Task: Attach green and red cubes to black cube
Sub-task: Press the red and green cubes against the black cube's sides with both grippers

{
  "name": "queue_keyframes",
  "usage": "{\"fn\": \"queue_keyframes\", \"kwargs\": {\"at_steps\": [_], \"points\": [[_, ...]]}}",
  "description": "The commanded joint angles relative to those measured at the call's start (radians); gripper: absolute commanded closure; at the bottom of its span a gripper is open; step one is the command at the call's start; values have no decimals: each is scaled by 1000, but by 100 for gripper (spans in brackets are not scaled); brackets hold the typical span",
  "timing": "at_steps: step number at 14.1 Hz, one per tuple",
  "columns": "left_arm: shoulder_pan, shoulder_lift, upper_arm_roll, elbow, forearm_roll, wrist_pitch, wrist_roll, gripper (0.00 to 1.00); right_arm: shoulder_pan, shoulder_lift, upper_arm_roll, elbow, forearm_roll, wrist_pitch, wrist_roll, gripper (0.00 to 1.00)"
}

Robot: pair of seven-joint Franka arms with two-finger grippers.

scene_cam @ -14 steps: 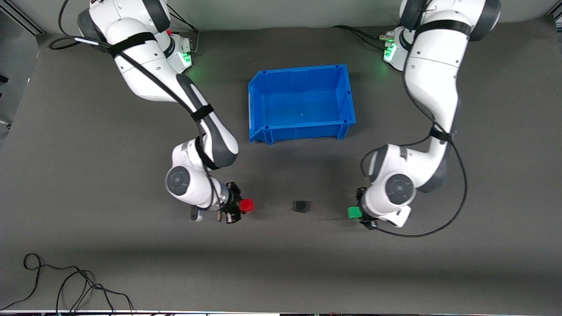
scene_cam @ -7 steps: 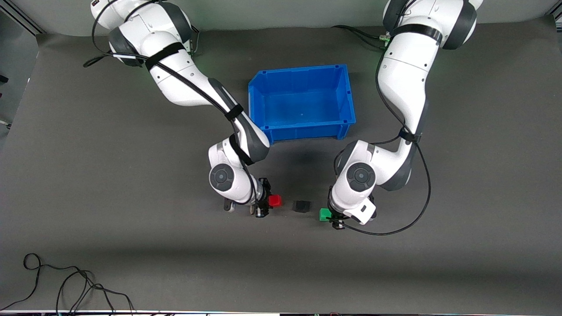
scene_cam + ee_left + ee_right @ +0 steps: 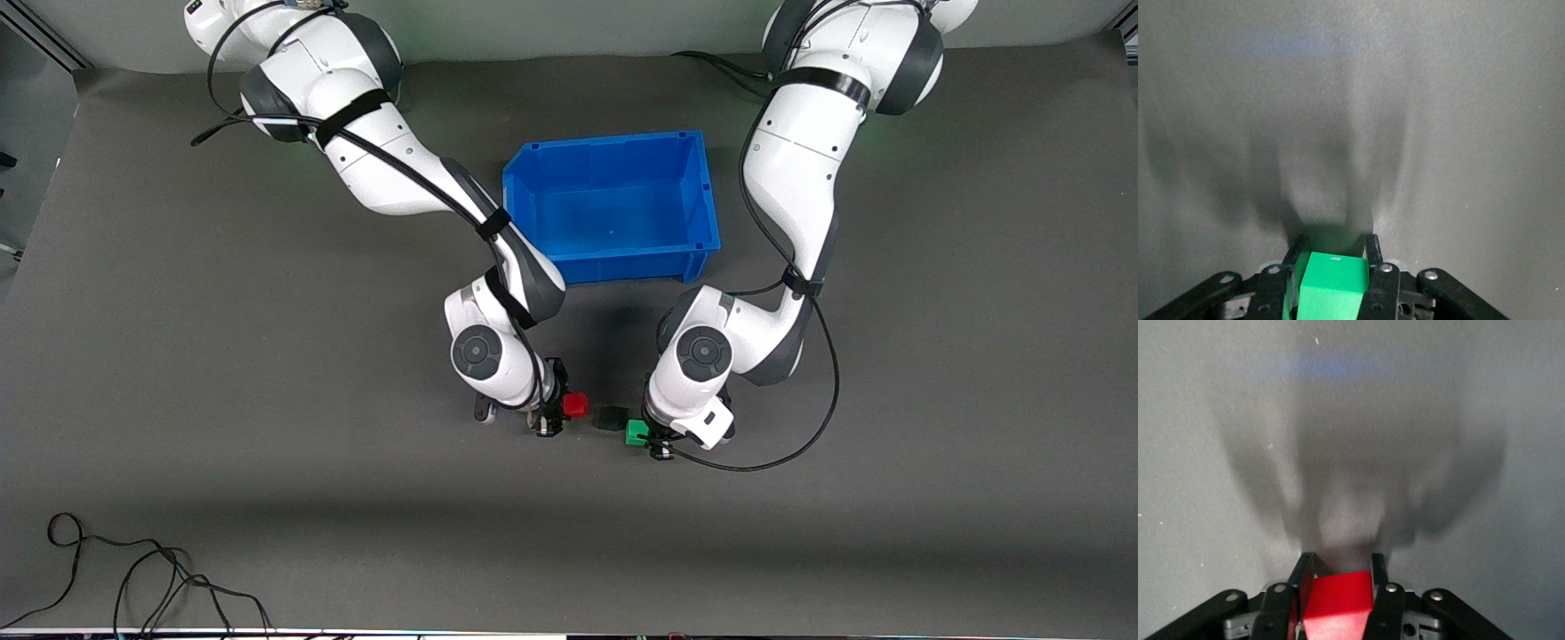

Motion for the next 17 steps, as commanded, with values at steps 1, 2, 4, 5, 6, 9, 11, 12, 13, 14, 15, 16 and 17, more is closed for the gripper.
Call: {"fn": "queue_keyframes", "kwargs": {"at_steps": [1, 2, 4, 5, 6, 9, 11, 12, 13, 14, 15, 16, 17], "points": [[-10, 14, -3, 41, -8, -45, -20, 100, 10, 72, -10, 106, -20, 11, 85, 100], [-10, 6, -3, 42, -5, -83, -12, 100, 13, 73, -8, 107, -20, 22, 98, 100], [-10, 0, -3, 71, 0, -167, -9, 100, 27, 73, -7, 109, -20, 25, 102, 100], [-10, 0, -3, 82, 0, -187, -9, 100, 29, 73, -5, 110, -20, 27, 105, 100], [-10, 0, -3, 82, 0, -188, -10, 100, 29, 73, -5, 112, -20, 28, 108, 100], [-10, 1, -10, 82, 0, -180, -9, 100, 32, 73, -5, 112, -19, 56, 109, 100], [-10, 1, -10, 82, 0, -185, -10, 100, 33, 78, -5, 112, -19, 66, 108, 100], [-10, 3, -10, 82, 3, -188, -9, 100, 33, 78, -5, 112, -19, 68, 108, 100], [-12, 5, -10, 82, 3, -189, -9, 100, 33, 80, -4, 110, -19, 76, 106, 100], [-12, 3, -10, 82, 3, -192, -9, 100, 33, 89, -4, 110, -19, 98, 106, 100], [-12, 3, -10, 82, 3, -192, -9, 100, 39, 99, -4, 110, -19, 124, 106, 100], [-13, 3, -10, 82, 3, -191, -10, 100, 55, 110, -5, 107, -20, 157, 106, 100], [-21, 3, -10, 82, 3, -189, -10, 100, 55, 113, -5, 107, -20, 174, 106, 100]]}}
